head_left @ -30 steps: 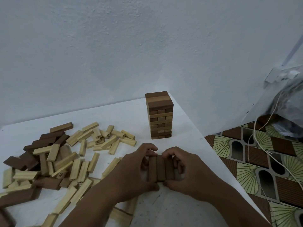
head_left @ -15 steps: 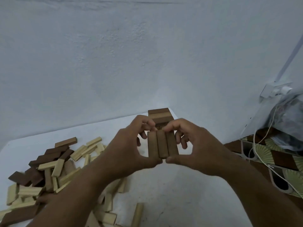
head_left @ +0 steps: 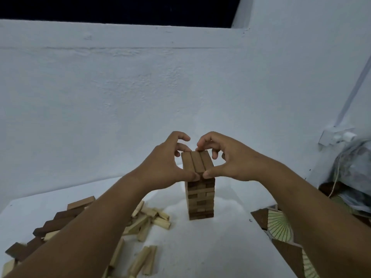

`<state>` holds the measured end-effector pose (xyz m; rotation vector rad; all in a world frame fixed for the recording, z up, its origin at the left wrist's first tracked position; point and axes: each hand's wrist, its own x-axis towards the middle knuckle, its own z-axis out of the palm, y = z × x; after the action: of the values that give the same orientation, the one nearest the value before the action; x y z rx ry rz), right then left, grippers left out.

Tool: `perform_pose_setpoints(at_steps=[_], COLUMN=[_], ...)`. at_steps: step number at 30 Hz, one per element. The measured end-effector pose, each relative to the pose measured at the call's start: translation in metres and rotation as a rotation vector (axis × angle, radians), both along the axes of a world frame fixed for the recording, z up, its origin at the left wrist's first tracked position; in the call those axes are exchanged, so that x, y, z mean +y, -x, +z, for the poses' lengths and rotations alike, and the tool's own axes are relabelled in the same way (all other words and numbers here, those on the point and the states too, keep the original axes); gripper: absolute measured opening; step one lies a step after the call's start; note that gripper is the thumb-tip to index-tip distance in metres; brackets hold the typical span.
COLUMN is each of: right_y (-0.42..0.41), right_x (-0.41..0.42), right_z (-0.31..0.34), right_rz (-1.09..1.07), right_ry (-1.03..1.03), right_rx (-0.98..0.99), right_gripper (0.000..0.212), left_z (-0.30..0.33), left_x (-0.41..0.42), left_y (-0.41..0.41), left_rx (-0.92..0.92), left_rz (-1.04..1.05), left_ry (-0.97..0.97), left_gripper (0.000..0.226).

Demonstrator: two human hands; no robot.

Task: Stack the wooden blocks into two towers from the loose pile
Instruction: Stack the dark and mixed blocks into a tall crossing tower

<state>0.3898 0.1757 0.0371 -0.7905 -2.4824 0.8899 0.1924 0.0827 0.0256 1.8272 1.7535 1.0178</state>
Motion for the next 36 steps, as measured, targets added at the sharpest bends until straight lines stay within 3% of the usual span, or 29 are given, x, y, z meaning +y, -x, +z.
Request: perform_pose_setpoints(at_steps=[13,36], right_y=[0.005,0.003], right_x=[0.016,0.017], right_z=[-0.013,-0.014], right_rz=[0.008,0.022], right_ry=[0.057,0.013], right_rx=[-0.129,-0.159], right_gripper=[0.065,0.066], left_z=[-0.024,-0.028], left_x=[0.014,0.016], left_y=[0.001,0.006], left_rx=[-0.023,-0.012], left_rz=[0.014,-0.006], left_ry=[0.093,0.114], left_gripper=[0.089,0.096])
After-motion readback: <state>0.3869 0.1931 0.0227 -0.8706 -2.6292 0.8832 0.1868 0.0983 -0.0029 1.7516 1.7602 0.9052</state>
